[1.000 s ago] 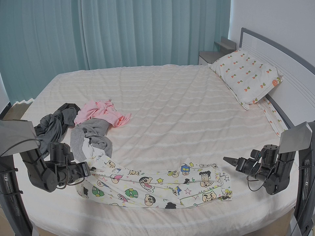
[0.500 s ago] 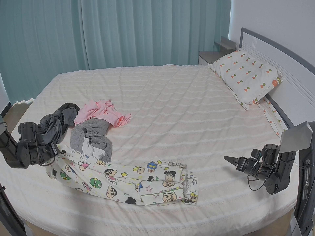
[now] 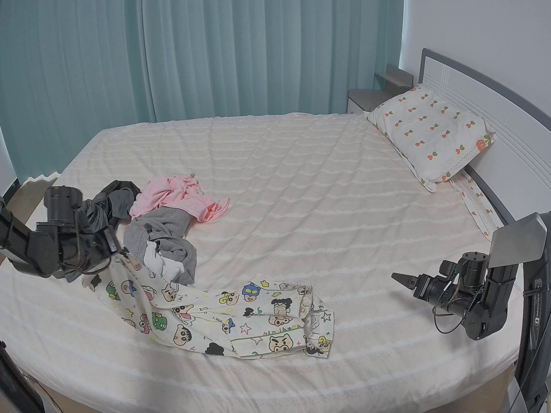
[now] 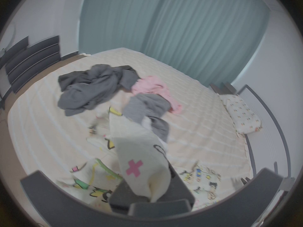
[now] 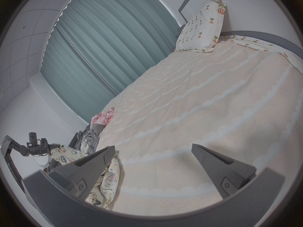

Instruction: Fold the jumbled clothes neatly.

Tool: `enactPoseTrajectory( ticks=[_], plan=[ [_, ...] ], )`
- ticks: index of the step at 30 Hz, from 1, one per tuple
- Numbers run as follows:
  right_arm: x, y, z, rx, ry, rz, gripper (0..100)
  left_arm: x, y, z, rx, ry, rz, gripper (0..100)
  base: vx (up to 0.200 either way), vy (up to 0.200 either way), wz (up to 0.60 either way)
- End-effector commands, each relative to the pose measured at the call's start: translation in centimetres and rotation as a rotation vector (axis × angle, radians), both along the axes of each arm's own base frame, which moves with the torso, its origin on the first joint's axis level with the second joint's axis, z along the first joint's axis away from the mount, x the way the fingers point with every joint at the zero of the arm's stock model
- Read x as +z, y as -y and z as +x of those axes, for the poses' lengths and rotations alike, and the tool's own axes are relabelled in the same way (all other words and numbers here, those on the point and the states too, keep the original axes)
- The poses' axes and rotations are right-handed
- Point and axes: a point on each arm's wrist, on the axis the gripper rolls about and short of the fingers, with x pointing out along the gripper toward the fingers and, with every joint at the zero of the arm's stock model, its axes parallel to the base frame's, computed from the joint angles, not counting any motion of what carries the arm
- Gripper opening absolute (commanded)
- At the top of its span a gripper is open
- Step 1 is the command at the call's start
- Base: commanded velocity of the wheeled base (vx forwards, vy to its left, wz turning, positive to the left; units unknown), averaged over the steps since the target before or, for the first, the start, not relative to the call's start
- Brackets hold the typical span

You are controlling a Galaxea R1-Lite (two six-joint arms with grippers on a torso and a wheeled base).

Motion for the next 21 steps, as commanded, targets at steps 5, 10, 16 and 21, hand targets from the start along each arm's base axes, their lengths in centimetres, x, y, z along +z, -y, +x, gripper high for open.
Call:
enactPoseTrajectory(
  ticks=[5, 10, 16, 21],
  plan=[
    [0.1, 0.0, 0.0, 0.001, 0.009, -0.001, 100, -1.5, 17.8, -1.2, -0.316, -0.011, 0.047, 0, 0.0, 0.0, 0.0],
    [0.0, 0.0, 0.0, 0.002, 0.007, -0.002, 100, -3.1, 21.7, -0.9, -0.363, -0.032, 0.01, 0, 0.0, 0.0, 0.0],
    [0.0, 0.0, 0.0, 0.003, 0.008, -0.003, 100, -4.5, 24.3, -0.7, -0.395, -0.044, -0.01, 0, 0.0, 0.0, 0.0],
    [0.0, -0.1, -0.1, 0.005, 0.007, -0.006, 100, -4.7, 25.0, 0.0, -0.384, -0.019, -0.031, 100, 0.0, 0.0, 0.0]
  ],
)
